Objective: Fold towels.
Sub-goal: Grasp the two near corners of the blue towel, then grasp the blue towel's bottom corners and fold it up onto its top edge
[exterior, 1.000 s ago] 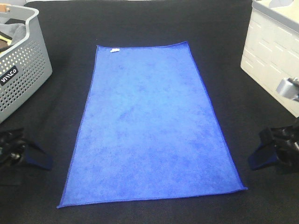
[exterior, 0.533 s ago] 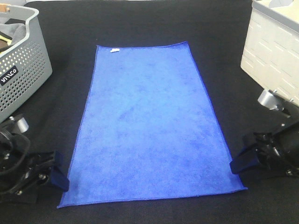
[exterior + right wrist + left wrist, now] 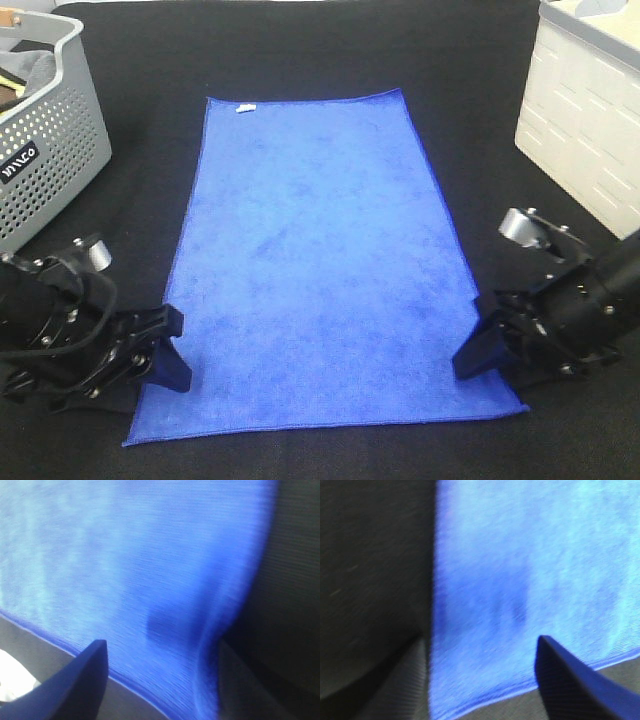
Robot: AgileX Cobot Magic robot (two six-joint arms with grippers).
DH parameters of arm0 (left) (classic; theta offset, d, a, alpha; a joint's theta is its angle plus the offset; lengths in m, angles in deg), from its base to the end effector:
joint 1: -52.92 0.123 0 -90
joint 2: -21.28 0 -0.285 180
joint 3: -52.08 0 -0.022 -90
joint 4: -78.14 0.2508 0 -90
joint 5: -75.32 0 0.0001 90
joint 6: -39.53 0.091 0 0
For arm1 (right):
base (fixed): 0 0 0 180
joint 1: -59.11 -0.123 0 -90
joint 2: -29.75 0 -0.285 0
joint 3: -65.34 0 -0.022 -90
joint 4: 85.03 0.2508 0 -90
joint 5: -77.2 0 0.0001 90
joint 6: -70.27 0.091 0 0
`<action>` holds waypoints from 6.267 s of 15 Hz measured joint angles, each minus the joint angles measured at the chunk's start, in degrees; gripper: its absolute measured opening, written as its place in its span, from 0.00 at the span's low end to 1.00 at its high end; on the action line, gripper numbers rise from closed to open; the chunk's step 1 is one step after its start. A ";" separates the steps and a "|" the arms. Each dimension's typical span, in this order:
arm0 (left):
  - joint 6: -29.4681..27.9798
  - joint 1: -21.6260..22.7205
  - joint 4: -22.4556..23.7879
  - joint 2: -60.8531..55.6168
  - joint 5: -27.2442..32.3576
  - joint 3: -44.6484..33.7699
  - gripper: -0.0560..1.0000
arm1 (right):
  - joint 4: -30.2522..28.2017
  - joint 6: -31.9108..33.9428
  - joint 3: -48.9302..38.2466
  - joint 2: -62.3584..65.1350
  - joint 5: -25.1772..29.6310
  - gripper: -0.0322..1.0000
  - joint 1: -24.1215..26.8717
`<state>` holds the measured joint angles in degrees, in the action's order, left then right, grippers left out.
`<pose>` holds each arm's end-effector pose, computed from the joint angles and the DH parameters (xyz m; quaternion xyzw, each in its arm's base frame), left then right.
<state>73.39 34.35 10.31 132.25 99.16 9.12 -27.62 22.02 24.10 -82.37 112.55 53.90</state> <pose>0.2318 -0.1139 0.0927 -0.0873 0.9678 -0.2312 0.0473 0.2422 0.0667 0.0937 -0.0256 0.9663 0.2545 0.0288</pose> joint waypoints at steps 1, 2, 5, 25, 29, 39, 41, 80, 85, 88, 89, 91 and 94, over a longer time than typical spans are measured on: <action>0.17 0.00 -0.17 1.20 0.92 1.09 0.58 | 0.74 0.57 0.52 -0.63 -0.57 0.60 -1.66; 0.29 0.00 -0.29 2.18 1.72 2.06 0.51 | 1.49 2.29 0.63 -0.92 -1.38 0.55 -2.23; 0.34 -0.06 0.06 3.27 1.55 2.29 0.20 | 0.92 5.90 0.63 -1.26 -3.61 0.32 -2.23; -19.31 4.30 28.53 -24.92 22.75 -3.32 0.05 | -4.24 17.19 -14.67 22.06 4.64 0.03 -2.29; -21.94 4.30 29.51 -32.54 24.35 -7.73 0.05 | -4.24 19.54 -17.82 28.07 5.33 0.03 -2.29; -26.47 4.30 34.03 -18.28 17.82 8.71 0.05 | -17.88 27.56 8.94 19.94 7.10 0.03 -2.69; -26.64 4.30 36.78 -9.28 17.48 19.31 0.05 | -18.96 27.73 18.28 12.78 8.37 0.03 -2.69; -36.73 8.71 45.44 23.15 26.30 60.68 0.72 | -36.78 42.28 74.71 -30.25 33.06 0.76 -2.69; -36.84 12.09 45.44 17.76 22.23 48.19 0.72 | -26.41 30.83 49.79 -18.85 16.84 0.74 -1.43; -36.67 10.71 43.14 19.14 19.14 48.07 0.72 | -24.52 28.65 47.38 -18.62 15.58 0.74 -1.43; -35.98 10.20 41.71 20.00 18.33 48.07 0.70 | -24.52 28.65 47.27 -18.96 15.18 0.74 -1.43; -34.49 9.34 38.62 21.31 16.73 48.07 0.66 | -24.47 28.25 47.27 -20.80 14.95 0.74 -1.43; -32.83 8.54 34.72 24.06 15.01 48.07 0.64 | -20.45 25.78 47.33 -23.15 14.15 0.74 -1.38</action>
<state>40.56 42.89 45.03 156.32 114.17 57.19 -48.07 47.81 71.43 -105.52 126.70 52.52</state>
